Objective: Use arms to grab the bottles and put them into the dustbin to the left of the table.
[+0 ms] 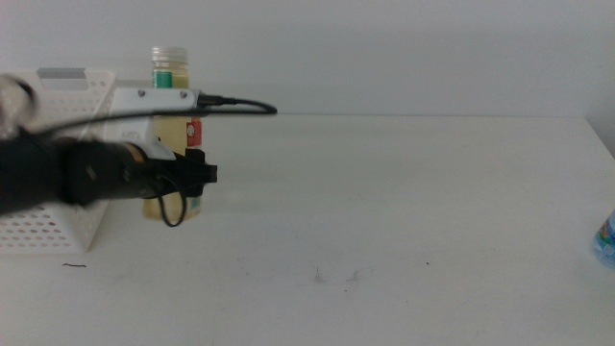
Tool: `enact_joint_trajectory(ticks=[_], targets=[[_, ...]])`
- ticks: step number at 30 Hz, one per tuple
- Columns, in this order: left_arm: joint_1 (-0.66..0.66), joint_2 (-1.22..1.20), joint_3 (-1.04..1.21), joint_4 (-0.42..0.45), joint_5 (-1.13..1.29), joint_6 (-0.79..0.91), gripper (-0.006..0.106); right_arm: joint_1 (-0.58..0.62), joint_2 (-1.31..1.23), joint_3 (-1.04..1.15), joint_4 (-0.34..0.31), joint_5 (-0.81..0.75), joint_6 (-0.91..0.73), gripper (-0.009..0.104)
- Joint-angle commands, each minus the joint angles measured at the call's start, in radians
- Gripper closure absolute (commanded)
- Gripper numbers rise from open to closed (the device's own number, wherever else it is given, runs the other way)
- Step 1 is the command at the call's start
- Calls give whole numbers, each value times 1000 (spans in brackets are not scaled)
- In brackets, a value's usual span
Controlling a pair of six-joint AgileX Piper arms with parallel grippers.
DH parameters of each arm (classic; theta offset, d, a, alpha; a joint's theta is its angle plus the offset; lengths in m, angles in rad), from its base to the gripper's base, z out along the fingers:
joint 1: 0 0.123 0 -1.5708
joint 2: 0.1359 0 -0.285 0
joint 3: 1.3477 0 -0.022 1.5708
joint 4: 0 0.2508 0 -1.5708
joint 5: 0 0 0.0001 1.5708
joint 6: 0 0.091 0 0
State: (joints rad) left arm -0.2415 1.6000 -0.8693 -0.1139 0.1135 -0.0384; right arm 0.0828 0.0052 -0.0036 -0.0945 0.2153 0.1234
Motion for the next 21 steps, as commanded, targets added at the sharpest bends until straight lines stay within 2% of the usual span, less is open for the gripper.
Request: enact_joint_trajectory(ticks=[1,7,10,16,21], targets=[[-11,-137,-84,7,331,2,102,-4,-5,4,-5,-11,-3,8],[88,-184,-389,9,874,228,102,-4,-5,4,-5,-11,-3,8],[188,-138,-536,18,956,275,102,-4,-5,4,-5,-11,-3,8],[407,30,-789,125,1108,359,102,-4,-5,4,-5,-11,-3,8],[505,163,-857,42,1108,428,102,-4,-5,4,-5,-11,-3,8]])
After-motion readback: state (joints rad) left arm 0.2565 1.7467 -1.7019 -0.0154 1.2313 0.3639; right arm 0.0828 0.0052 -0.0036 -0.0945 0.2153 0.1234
